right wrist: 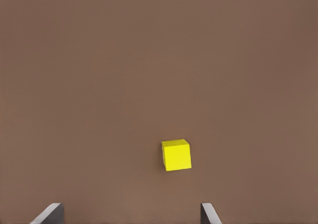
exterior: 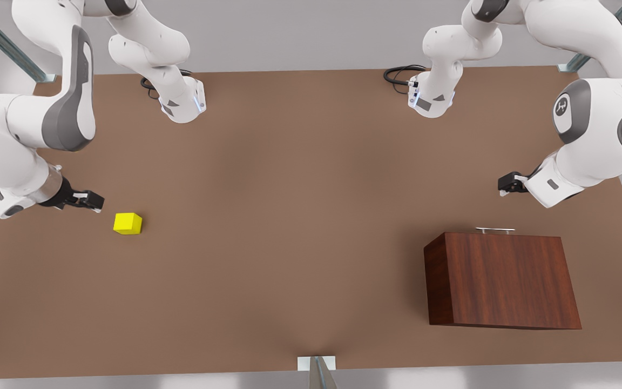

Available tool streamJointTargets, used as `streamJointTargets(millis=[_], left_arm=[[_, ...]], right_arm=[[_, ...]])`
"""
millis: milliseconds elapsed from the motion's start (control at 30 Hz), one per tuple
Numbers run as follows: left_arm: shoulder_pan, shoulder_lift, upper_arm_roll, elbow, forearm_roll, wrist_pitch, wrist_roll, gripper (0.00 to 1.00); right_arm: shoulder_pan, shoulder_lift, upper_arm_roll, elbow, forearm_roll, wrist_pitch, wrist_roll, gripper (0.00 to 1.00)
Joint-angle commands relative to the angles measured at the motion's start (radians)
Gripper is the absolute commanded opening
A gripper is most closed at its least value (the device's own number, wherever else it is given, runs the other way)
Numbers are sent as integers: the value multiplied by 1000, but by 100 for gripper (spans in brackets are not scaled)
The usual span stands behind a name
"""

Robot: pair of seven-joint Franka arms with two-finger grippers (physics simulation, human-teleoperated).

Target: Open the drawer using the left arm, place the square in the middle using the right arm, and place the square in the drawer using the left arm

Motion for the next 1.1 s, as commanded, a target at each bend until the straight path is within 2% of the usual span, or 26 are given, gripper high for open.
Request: streamJointTargets(millis=[0, 67, 133, 200, 267, 400, 467, 567, 633, 767, 833, 900, 1067], left_arm=[[0, 0, 0, -1, 3, -1, 0, 100], [0, -18, 0, -50, 3, 16, -57, 100], [0, -91, 0, -183, 3, 120, -238, 100], [2, -156, 0, -323, 0, 223, -498, 100], [2, -265, 35, -554, -11, 419, -678, 100], [2, -325, 71, -801, -37, 736, -857, 100], [2, -328, 94, -854, -77, 812, -865, 100], [2, -313, 95, -903, -79, 914, -979, 100], [2, -299, 95, -903, -88, 937, -1020, 100], [2, -293, 141, -962, -134, 1004, -1034, 100], [2, -279, 147, -962, -138, 1013, -1035, 100], [2, -253, 149, -962, -201, 1058, -1038, 100], [3, -224, 176, -1010, -209, 1151, -1078, 100]], right_arm=[[-2, -6, -2, -7, 1, 2, 0, 100], [-2, -15, -3, -13, 2, 2, 0, 100], [-2, -16, -6, -52, 2, 45, 0, 100], [-4, -35, -8, -165, 7, 117, 0, 100], [-5, -38, -8, -243, 7, 158, 0, 100], [-17, -41, -22, -421, 7, 401, -5, 100], [-22, -33, -66, -496, 7, 484, -41, 100], [-63, -1, -69, -536, 42, 531, -166, 100], [-85, 31, -89, -622, 87, 701, -239, 100], [-94, 91, -95, -639, 119, 718, -270, 100], [-100, 122, -95, -630, 243, 735, -374, 100], [-103, 159, -97, -635, 245, 812, -440, 100], [-102, 189, -101, -635, 236, 872, -449, 100]])
